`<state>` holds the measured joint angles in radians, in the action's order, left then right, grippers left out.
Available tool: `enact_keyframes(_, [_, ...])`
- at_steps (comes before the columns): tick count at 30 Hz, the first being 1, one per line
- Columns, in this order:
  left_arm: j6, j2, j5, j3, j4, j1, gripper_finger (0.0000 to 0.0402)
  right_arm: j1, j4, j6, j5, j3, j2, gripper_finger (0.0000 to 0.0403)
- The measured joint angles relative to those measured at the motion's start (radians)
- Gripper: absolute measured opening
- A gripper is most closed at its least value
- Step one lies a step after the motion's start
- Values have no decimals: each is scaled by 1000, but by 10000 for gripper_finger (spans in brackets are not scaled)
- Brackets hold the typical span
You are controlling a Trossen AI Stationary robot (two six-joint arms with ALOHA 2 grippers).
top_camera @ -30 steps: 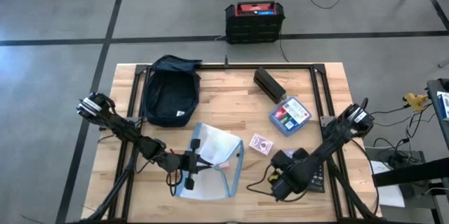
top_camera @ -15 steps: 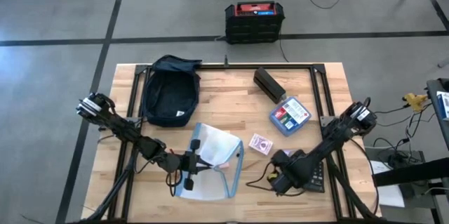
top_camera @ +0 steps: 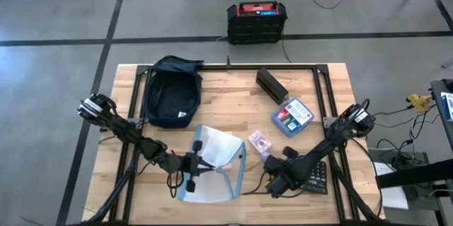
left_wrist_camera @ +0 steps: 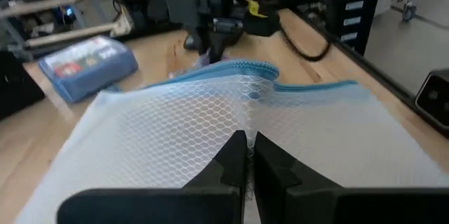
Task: Unpack backpack
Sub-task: Put the chocolate bar into the blue zip bag
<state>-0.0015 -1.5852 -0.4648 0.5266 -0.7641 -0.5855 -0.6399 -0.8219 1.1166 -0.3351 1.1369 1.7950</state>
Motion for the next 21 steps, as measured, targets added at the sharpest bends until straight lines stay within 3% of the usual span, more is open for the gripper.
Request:
enact_keyframes(6, [38,0,0,0,-41,0,0,45,183,-312,-95,63,-3,7])
enact_keyframes(10, [41,0,0,0,-42,0,0,94,383,-498,-79,60,-3,8])
enact_keyframes(21, [49,0,-75,0,-38,0,0,199,669,-801,-50,58,92,7])
